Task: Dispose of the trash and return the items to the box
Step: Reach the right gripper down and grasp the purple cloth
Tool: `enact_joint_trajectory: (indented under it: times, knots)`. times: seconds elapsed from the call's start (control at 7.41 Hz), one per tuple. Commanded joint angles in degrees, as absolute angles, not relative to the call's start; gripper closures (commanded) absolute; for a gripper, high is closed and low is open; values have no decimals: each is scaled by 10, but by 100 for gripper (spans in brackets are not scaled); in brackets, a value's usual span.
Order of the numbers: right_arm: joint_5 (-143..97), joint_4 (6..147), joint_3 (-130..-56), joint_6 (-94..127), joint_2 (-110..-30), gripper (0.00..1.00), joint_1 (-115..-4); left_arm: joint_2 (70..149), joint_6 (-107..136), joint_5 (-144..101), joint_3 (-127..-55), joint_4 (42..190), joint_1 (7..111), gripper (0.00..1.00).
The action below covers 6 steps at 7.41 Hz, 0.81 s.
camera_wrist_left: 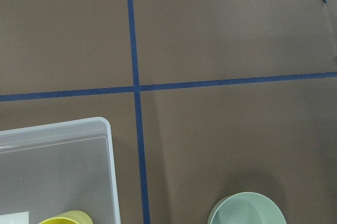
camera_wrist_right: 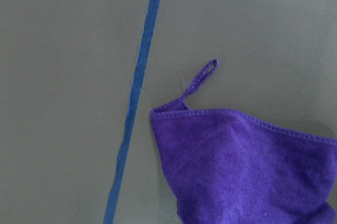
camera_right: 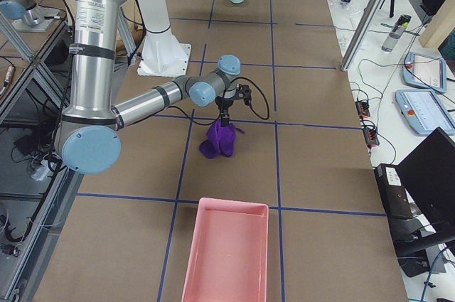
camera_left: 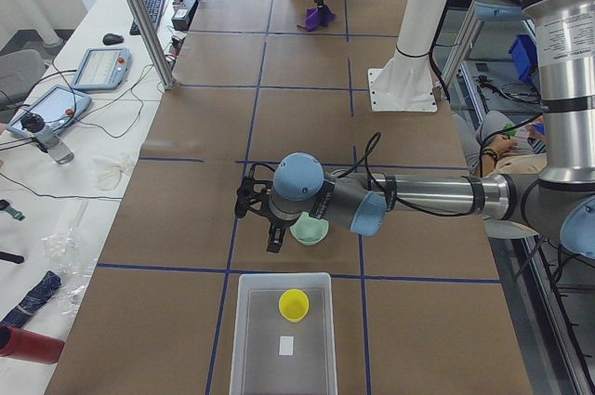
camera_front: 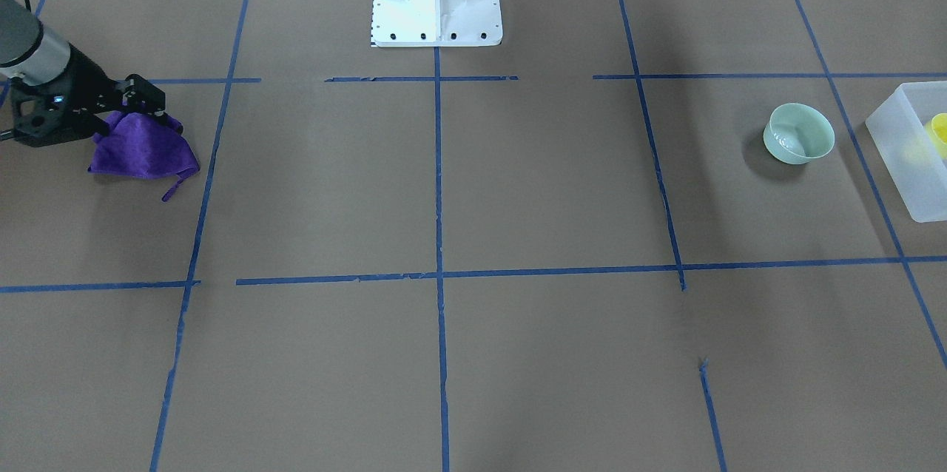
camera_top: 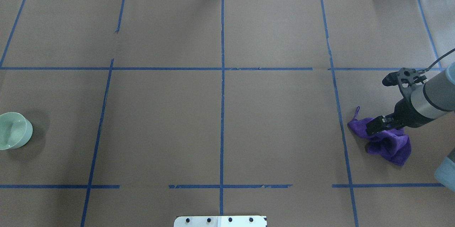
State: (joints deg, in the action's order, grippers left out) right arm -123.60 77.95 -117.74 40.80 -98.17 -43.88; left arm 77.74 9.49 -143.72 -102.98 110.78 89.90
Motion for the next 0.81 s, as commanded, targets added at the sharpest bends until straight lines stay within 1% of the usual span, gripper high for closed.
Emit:
enact_joint_trajectory:
  times: [0.0, 0.13, 0.27, 0.67]
  knots:
    - [-1151, 780, -1186, 381, -1009, 4, -378, 777, 119, -1439, -1031, 1114, 889, 0]
    - [-1143, 782, -1187, 381, -1010, 60, -377, 777, 121, -1440, -1034, 1114, 888, 0]
    - [-1143, 784, -1187, 359, -1012, 100, -380, 777, 125, -1440, -1034, 1114, 877, 0]
    - [-1151, 787, -1185, 346, -1019, 100, -396, 777, 129, -1441, -1035, 1114, 875, 0]
